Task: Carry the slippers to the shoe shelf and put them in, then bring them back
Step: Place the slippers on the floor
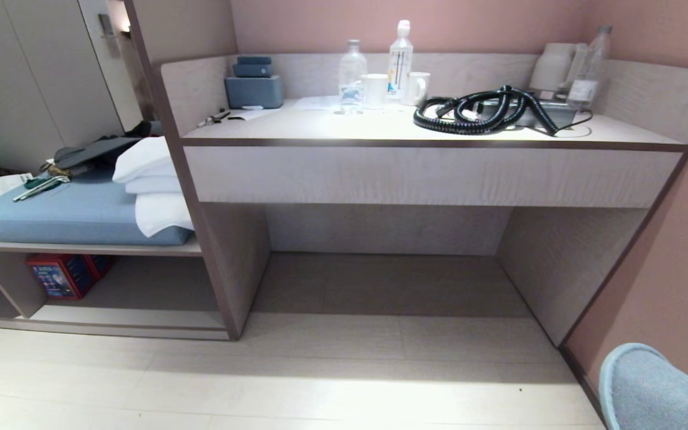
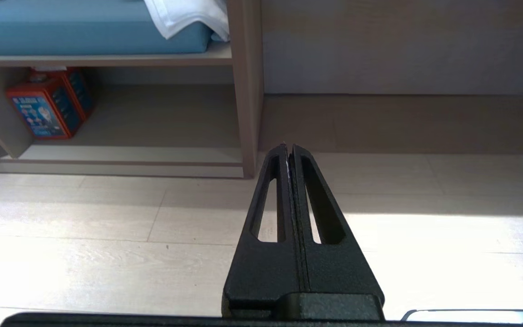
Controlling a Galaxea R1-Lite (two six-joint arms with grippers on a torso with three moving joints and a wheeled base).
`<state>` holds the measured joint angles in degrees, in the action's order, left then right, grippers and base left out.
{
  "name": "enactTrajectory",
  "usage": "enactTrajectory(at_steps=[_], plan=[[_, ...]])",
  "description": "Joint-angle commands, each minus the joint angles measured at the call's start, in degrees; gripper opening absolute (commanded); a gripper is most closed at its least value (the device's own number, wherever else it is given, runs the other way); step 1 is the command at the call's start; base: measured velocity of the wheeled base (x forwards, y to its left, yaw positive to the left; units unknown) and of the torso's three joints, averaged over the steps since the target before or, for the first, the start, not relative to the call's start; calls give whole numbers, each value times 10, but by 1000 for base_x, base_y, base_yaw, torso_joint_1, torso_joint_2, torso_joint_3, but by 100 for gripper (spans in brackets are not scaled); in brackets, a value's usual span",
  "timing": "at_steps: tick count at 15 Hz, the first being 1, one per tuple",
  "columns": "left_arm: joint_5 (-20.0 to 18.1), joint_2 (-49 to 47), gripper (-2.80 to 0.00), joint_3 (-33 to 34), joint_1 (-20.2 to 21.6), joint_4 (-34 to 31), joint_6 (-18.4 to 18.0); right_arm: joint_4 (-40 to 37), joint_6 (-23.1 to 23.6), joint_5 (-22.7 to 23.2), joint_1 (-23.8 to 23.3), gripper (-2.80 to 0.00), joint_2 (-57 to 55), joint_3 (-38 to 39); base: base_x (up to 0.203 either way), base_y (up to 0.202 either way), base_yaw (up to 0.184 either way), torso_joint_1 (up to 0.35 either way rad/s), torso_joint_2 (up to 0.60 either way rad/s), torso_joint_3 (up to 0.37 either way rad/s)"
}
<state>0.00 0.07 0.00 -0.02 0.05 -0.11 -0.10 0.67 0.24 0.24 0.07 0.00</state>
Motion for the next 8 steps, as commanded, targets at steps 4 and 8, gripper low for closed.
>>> enactTrajectory(at_steps=[4,8], plan=[[0,-1,-280,0,0,0,0,0,0,0,0,-280,-1,0,0,0,0,-2,1,-192],[-1,-1,-280,0,0,0,1,0,0,0,0,-280,-1,0,0,0,0,2,1,-199]])
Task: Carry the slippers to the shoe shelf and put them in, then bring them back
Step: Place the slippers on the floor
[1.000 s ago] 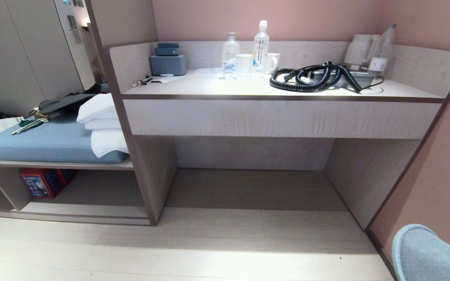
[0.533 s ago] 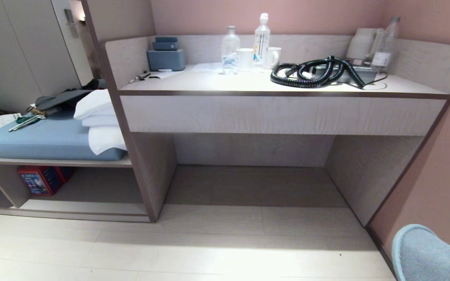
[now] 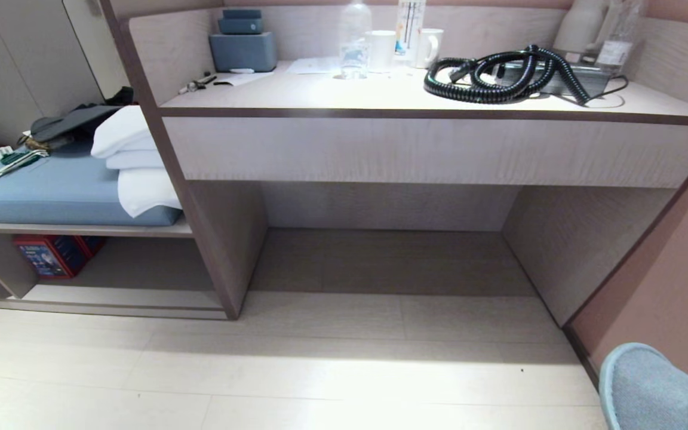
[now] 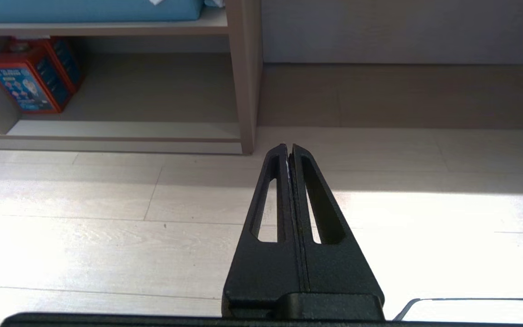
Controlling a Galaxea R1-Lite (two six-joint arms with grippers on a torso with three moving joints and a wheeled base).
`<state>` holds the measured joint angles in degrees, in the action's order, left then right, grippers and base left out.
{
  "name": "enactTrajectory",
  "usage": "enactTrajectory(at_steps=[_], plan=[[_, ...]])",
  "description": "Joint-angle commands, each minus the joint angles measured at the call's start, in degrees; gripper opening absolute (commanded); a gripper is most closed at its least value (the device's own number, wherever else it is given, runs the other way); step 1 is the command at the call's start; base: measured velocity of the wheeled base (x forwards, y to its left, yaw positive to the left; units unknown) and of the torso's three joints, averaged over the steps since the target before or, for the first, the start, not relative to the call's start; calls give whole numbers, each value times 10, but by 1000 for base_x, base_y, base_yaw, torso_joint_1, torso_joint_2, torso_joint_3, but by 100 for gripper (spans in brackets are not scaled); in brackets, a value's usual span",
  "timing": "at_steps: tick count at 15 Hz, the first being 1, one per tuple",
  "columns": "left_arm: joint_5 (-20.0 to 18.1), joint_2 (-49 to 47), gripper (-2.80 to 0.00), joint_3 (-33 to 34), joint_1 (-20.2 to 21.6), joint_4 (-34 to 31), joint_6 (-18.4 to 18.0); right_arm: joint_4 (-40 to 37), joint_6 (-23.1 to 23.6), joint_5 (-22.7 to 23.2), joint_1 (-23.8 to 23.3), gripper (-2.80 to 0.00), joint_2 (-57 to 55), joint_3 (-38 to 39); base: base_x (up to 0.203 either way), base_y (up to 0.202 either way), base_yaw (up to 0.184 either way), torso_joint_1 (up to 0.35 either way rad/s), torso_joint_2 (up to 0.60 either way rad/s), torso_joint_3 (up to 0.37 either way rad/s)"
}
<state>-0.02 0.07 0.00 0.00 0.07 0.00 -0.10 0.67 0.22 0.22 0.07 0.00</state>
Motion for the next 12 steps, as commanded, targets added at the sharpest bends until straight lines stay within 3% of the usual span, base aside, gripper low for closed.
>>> enactTrajectory(at_steps=[1,12], plan=[[-1,0,-280,0,0,1,0,0,0,0,0,-280,-1,0,0,0,0,2,2,-192],[-1,-1,-280,0,0,1,1,-1,-6,-1,0,-280,-1,0,0,0,0,3,4,-199]])
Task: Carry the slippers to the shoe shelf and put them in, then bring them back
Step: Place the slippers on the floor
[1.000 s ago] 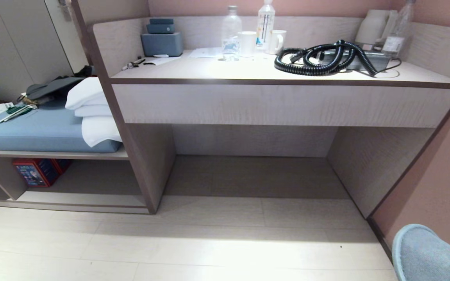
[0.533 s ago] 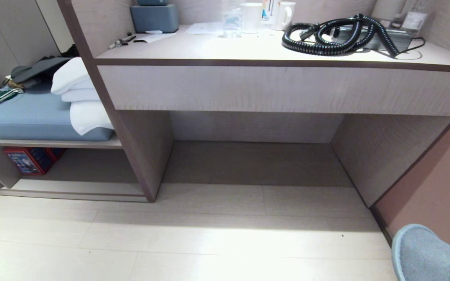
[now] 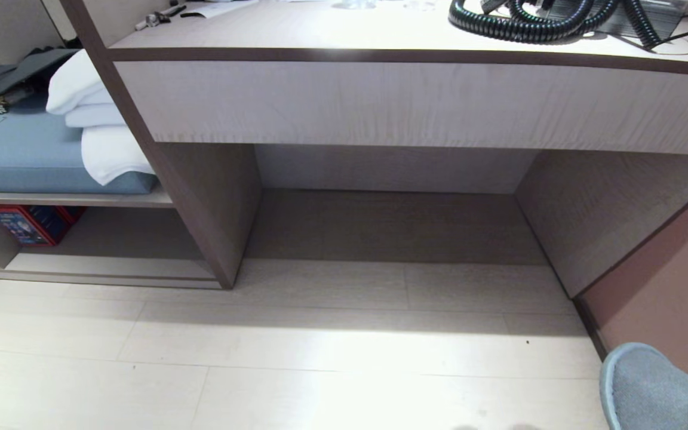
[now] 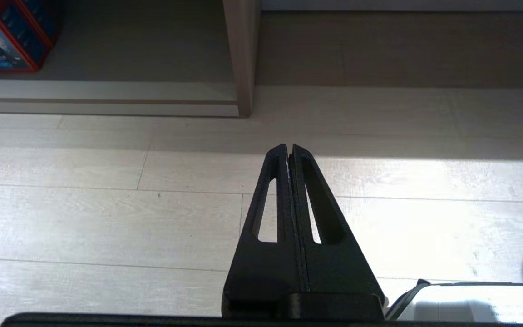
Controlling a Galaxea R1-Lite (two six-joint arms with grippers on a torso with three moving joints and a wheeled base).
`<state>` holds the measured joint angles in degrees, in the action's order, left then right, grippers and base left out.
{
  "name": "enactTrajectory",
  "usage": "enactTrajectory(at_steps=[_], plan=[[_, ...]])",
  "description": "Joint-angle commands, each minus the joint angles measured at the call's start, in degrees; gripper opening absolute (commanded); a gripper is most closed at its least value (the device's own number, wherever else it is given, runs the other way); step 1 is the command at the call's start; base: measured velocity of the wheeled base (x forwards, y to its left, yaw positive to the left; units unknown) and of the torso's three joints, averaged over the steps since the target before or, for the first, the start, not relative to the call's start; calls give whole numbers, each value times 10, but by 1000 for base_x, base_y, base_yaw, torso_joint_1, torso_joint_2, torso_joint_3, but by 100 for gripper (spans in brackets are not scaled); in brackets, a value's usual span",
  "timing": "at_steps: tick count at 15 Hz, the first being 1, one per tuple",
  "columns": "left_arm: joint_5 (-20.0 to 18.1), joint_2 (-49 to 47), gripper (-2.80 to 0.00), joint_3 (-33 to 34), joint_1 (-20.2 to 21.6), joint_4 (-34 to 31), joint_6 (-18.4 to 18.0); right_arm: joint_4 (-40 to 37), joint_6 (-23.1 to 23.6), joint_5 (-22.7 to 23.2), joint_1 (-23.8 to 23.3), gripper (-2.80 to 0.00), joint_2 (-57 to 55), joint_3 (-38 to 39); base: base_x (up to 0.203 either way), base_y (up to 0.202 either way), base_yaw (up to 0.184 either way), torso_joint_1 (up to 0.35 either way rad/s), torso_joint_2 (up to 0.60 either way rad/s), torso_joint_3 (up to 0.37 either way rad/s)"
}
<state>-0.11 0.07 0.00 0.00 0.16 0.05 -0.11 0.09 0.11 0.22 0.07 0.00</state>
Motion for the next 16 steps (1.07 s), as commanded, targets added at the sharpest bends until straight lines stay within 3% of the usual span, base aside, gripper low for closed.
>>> enactTrajectory(at_steps=[1,4,16], plan=[[0,-1,-280,0,0,0,0,0,-2,-2,0,-280,-1,0,0,0,0,7,1,-199],[0,-1,-280,0,0,0,0,0,-15,-25,0,-280,-1,0,0,0,0,3,1,-202],[0,-1,-280,-2,-1,-4,-1,1,-31,-29,-7,-280,-2,0,0,0,0,1,1,-198]])
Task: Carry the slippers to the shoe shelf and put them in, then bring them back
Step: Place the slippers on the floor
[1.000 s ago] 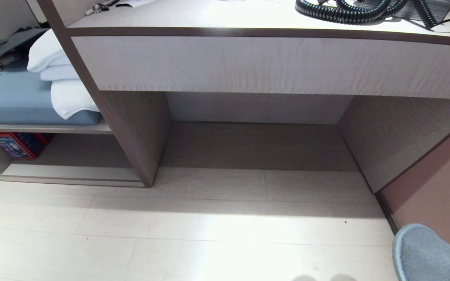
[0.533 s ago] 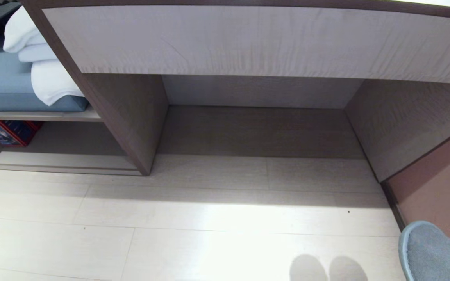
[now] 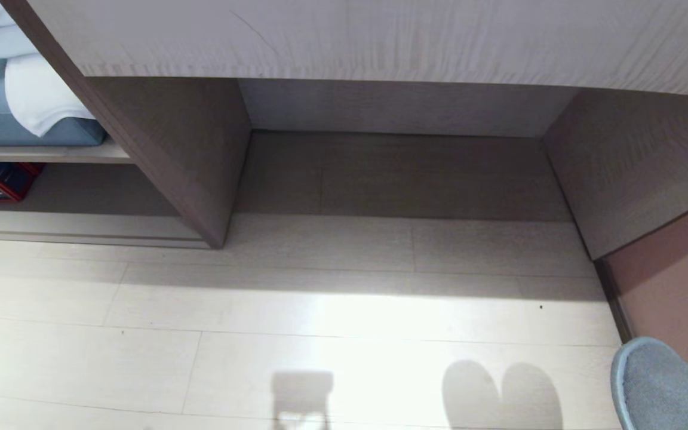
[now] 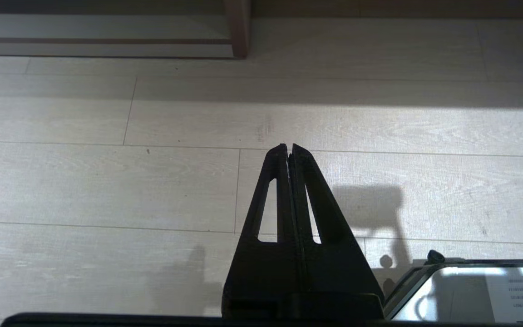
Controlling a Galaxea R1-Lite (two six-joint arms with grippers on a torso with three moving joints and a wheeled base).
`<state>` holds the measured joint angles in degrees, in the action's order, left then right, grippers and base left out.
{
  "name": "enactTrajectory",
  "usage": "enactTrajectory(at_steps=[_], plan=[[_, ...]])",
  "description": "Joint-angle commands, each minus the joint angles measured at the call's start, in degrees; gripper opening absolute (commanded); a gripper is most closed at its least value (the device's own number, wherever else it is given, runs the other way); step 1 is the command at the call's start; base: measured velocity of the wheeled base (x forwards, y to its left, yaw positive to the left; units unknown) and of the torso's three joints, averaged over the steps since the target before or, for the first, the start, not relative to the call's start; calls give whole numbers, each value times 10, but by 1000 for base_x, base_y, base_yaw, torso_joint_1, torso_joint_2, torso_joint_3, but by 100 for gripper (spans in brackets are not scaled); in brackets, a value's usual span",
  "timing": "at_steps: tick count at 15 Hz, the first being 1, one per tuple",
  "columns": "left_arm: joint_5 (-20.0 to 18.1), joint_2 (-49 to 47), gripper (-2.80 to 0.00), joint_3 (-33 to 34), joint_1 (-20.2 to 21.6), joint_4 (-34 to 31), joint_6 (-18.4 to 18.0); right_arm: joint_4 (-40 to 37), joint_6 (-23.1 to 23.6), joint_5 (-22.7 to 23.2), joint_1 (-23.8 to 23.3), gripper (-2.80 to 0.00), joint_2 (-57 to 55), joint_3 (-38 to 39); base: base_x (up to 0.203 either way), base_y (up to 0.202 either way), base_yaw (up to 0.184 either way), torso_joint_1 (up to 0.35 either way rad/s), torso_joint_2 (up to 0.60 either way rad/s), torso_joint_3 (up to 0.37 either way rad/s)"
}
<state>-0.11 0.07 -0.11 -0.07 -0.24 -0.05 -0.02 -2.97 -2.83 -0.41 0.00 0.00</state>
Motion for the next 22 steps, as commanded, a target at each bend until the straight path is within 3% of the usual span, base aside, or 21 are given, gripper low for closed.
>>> enactTrajectory(at_steps=[1,14,22], plan=[[0,-1,-280,0,0,0,0,0,0,-1,0,-280,-1,0,0,0,0,1,5,-196],[0,-2,-280,0,0,0,0,2,-16,-3,1,-280,-1,0,0,0,0,3,2,-199],[0,-7,-280,-1,0,0,0,1,12,5,1,-280,-1,0,0,0,0,2,4,-196]])
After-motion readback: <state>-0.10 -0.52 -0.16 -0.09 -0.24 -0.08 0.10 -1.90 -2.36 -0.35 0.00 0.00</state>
